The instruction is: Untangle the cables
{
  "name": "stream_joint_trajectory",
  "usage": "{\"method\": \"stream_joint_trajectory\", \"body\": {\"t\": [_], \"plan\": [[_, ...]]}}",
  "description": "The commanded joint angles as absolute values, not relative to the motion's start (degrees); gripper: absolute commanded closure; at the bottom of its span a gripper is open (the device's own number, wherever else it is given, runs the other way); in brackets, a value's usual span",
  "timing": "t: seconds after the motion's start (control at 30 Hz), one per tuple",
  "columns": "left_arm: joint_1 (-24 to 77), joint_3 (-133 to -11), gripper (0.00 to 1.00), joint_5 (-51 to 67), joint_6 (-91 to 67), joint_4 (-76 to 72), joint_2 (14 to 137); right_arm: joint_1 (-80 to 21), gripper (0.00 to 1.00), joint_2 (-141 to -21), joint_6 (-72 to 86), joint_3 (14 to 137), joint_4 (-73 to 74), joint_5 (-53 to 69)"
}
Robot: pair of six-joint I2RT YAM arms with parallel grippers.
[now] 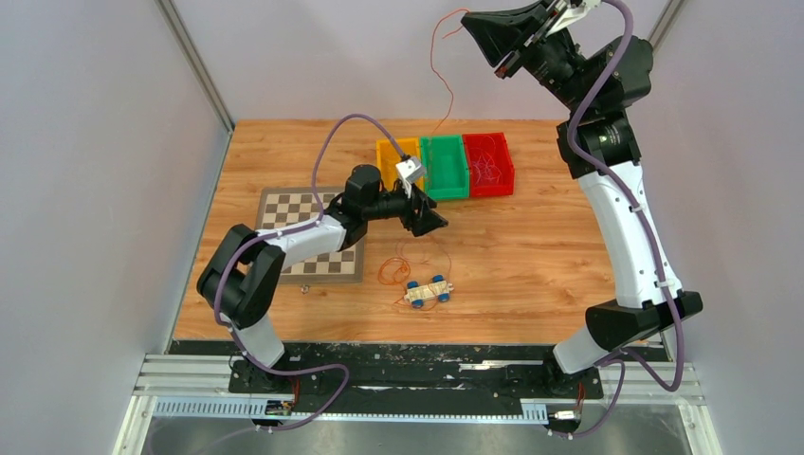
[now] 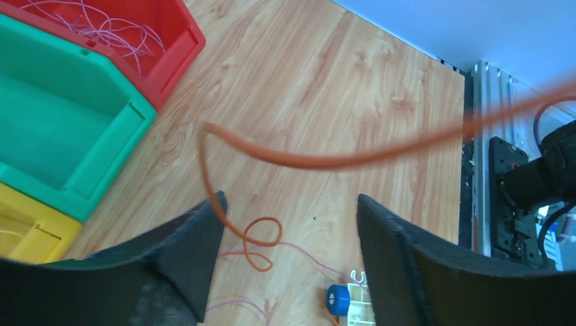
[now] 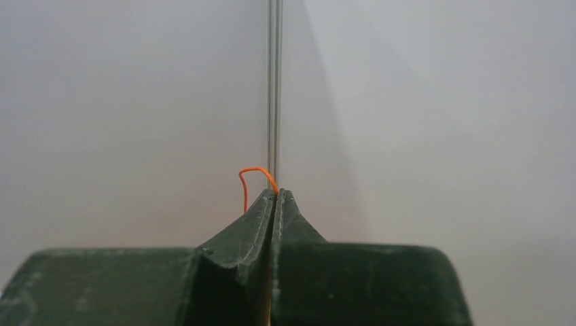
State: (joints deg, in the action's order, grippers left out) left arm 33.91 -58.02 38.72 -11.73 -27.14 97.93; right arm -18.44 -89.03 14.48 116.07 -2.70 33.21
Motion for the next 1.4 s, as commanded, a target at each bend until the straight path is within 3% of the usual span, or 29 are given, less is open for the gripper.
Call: {"method": "stream_joint_trajectory", "body": {"t": [0.0,0.03,0.07,0.2,0.3,0.4,0.5,0.6,0.73,0.8,0.87,0.93,1.03,1.13,1.23,1.3,1.37], "plan": [[33.5,-60.9,0.28,36.0,-13.4,-30.9,99.1,-18.2,1.00,-87.9,14.8,117.1,-3.5,31.9],[33.6,-61.4,0.34,36.4,-13.5,-31.5,99.6,-18.1,1.00,-87.7,14.7,117.1,-3.5,31.8],[33.6,-61.7,0.48,36.6,-13.7,-31.8,99.8,-18.2,1.00,-87.6,14.6,116.9,-3.4,31.9],[33.7,-62.8,0.87,38.3,-15.0,-32.6,99.0,-18.1,1.00,-86.4,13.6,114.5,-3.3,29.8],[33.8,-62.6,0.99,40.4,-15.8,-31.2,95.9,-17.8,1.00,-85.7,13.1,113.3,-3.3,28.5],[33.8,-65.6,1.00,45.6,-20.6,-28.2,92.7,-17.7,1.00,-85.0,11.2,111.2,-3.3,27.0],[33.9,-71.0,1.00,58.1,-34.4,-27.4,91.1,-17.0,1.00,-85.2,9.2,108.0,-3.4,24.6],[32.3,-74.9,1.00,65.9,-51.0,-41.5,91.5,-15.6,1.00,-86.0,9.7,105.2,-3.4,24.9],[27.7,-75.2,1.00,65.1,-63.5,-40.6,91.7,-15.2,1.00,-84.8,8.2,97.1,-3.3,26.0],[26.3,-69.3,1.00,64.1,-58.3,-27.2,92.8,-15.2,1.00,-83.6,7.2,92.2,-3.3,26.7],[26.0,-64.6,1.00,59.4,-41.9,-4.1,94.9,-15.1,1.00,-82.5,6.5,87.9,-3.2,27.3],[26.6,-61.8,1.00,58.9,-30.3,8.9,97.7,-15.1,1.00,-81.3,6.1,84.5,-2.6,28.3],[29.3,-67.8,1.00,60.5,-16.4,25.7,100.5,-15.2,1.00,-78.8,5.5,80.7,-1.4,28.8],[30.6,-76.5,1.00,76.7,-13.9,35.9,98.9,-15.1,1.00,-77.0,3.9,80.0,1.4,28.6],[30.3,-81.8,1.00,83.1,-26.1,21.2,91.2,-15.1,1.00,-75.5,1.7,80.0,4.0,27.8],[29.1,-78.2,1.00,81.1,-43.5,-12.0,85.8,-15.1,1.00,-74.6,0.6,78.9,4.7,27.7],[28.2,-74.6,1.00,79.2,-64.7,-35.6,85.1,-15.1,1.00,-73.9,0.3,76.6,5.1,28.0]]}}
